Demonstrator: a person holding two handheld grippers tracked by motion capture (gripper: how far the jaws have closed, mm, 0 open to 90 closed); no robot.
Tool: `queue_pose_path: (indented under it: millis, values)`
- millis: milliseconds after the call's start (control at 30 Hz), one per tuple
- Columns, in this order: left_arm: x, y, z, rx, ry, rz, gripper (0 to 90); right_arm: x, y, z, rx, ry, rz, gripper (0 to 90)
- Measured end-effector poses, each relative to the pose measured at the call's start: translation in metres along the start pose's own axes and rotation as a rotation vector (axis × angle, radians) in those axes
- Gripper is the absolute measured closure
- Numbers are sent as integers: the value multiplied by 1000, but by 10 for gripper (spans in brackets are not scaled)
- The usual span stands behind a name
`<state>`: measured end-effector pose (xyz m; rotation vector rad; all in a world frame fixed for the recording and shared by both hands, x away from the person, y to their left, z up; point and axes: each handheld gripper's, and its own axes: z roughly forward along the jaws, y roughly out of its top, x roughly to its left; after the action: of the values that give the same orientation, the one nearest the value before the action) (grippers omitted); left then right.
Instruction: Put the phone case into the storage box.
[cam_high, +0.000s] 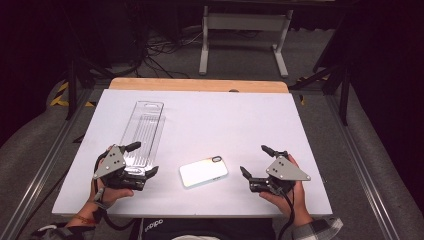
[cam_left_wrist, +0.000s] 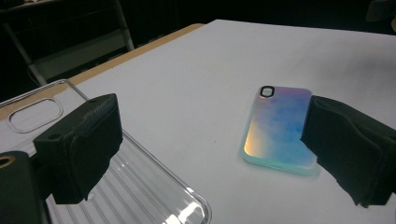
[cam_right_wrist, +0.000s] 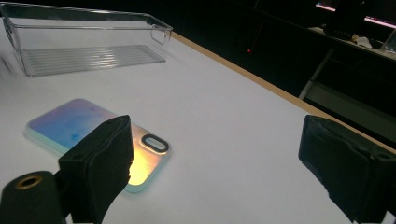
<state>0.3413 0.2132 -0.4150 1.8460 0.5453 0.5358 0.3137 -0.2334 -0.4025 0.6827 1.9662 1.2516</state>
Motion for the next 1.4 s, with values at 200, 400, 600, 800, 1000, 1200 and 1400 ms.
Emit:
queue_pose_path:
  millis: [200,400,600,800,1000,1200,1400]
  values:
    - [2,3,3,11,-27,-19,82,-3,-2,0,28,-2,6,110]
    - [2,11,11,50,-73,-17,78,-4,-1,2,46,4,11,110]
    - [-7,33,34,128,-127,15,79,-2,-2,3,64,13,7,110]
    - [-22,47,65,259,-207,60,88,-1,-2,3,79,27,2,111]
    - [-40,54,111,458,-317,124,114,0,-3,3,94,34,1,111]
    - [-48,56,140,566,-341,153,115,0,-5,3,105,36,-1,110]
    - [-53,51,166,693,-365,174,116,-1,-6,2,112,39,0,113]
